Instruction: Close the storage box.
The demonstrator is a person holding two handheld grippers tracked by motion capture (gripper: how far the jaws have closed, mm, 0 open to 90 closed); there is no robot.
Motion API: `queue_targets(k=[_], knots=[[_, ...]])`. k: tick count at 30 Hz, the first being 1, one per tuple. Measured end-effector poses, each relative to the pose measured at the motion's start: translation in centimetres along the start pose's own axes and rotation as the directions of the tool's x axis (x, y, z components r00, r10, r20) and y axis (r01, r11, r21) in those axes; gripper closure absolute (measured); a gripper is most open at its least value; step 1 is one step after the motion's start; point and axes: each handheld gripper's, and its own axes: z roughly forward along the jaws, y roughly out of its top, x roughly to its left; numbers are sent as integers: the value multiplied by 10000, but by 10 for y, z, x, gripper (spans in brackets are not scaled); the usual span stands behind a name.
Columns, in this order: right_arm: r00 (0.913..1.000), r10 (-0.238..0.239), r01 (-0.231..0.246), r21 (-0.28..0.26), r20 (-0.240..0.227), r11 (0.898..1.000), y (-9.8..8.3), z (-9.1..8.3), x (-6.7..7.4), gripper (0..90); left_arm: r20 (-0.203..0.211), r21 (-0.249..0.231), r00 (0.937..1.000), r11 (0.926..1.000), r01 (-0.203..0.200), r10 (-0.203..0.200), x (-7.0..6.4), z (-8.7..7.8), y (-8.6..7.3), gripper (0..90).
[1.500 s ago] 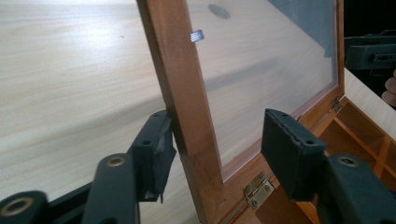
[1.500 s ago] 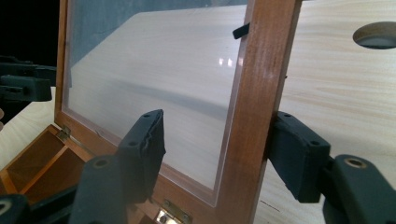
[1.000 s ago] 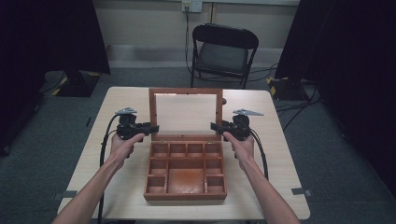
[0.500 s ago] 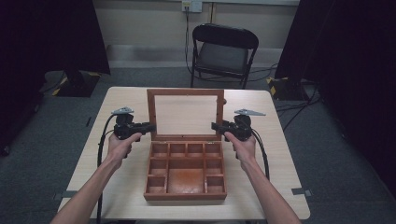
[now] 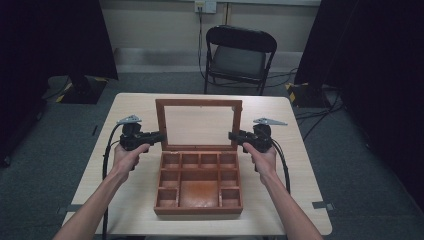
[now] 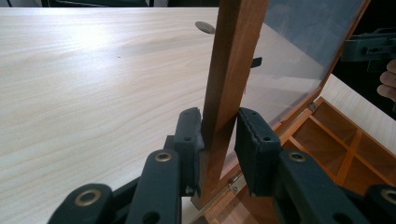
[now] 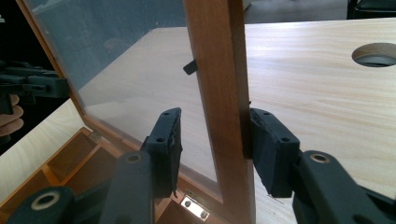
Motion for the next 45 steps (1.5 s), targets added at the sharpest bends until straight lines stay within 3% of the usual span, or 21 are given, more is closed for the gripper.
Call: queue_targets(k=[7,13,17,23,30,34,45], knots=[[9999,-60,60,28,-128,10000,0,-3,2,529,75,19,9999,9999,-150,150,-2,-3,-1,688],[10000,-81,81,33,-6,10000,2,-1,0,411,117,-10,9996,9996,-268,268,-3,-5,-1,692],[9996,-180,178,-118,-202,9998,4,-1,2,509,126,-9,9995,9996,-291,291,-2,-5,-1,697],[9992,-368,365,-167,-172,9992,4,-3,4,557,217,-55,9995,9998,-213,214,-1,-5,-1,681],[9989,-418,414,-189,-202,9990,4,-4,5,559,192,-148,9998,9998,-93,96,-3,1,1,558],[9989,-410,406,-177,-224,9990,4,-5,5,558,248,-191,9994,9995,-252,256,-6,0,2,618],[9985,-238,236,-48,-492,9997,5,-7,4,537,323,-127,9991,9995,-283,286,-8,-3,2,625]])
